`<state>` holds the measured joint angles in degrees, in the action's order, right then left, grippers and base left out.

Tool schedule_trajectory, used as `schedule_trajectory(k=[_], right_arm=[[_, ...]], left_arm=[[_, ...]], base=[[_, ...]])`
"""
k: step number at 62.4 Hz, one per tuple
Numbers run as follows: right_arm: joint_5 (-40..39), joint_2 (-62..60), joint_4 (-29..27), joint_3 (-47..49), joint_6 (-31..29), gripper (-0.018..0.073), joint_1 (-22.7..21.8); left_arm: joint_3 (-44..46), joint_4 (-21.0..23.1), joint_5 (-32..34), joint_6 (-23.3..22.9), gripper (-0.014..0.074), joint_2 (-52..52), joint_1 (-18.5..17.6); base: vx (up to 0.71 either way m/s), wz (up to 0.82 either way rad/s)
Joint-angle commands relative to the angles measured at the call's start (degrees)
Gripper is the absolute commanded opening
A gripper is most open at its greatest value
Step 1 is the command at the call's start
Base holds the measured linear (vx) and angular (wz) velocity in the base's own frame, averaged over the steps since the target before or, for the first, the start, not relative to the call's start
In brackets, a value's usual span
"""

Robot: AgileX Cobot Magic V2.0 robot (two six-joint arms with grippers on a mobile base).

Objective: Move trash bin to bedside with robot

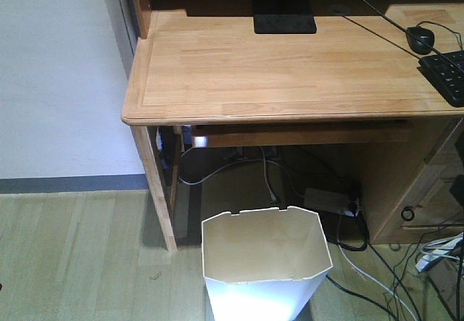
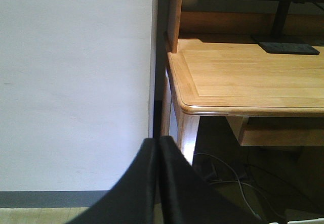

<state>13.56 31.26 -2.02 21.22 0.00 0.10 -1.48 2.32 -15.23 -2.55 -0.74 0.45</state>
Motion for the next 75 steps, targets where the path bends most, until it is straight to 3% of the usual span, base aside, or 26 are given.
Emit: schedule_trajectory(k=[1, 19, 40, 52, 75], right_arm=[[0.66, 4.41, -0.25, 5.06, -0.74, 0.0459, 0.0], [11.53, 18.44, -2.28, 13.72, -2.82, 0.0459, 0.04], [19.51, 34.54, -21.46, 19.54, -22.19, 0.0459, -0.03], [17.39, 44.94, -22.59, 21.27, -24.07, 0.0459, -0.03], [2.31, 65.51, -22.59, 21.41, -24.12, 0.0468, -0.03]], left_arm=[[-1.07, 0.25, 3.96, -0.32, -0.0006, -0.82, -0.01], [-1.07, 0.25, 3.96, -0.32, -0.0006, -0.82, -0.01], [-1.07, 0.25, 3.96, -0.32, -0.0006, -0.82, -0.01], [-1.07, 0.25, 3.96, -0.32, -0.0006, -0.82, -0.01], [-1.07, 0.25, 3.96, -0.32, -0.0006, -0.82, -0.01]], base=[[0.0, 0.0], [0.0, 0.0], [0.0, 0.0], [0.0, 0.0], [0.0, 0.0]])
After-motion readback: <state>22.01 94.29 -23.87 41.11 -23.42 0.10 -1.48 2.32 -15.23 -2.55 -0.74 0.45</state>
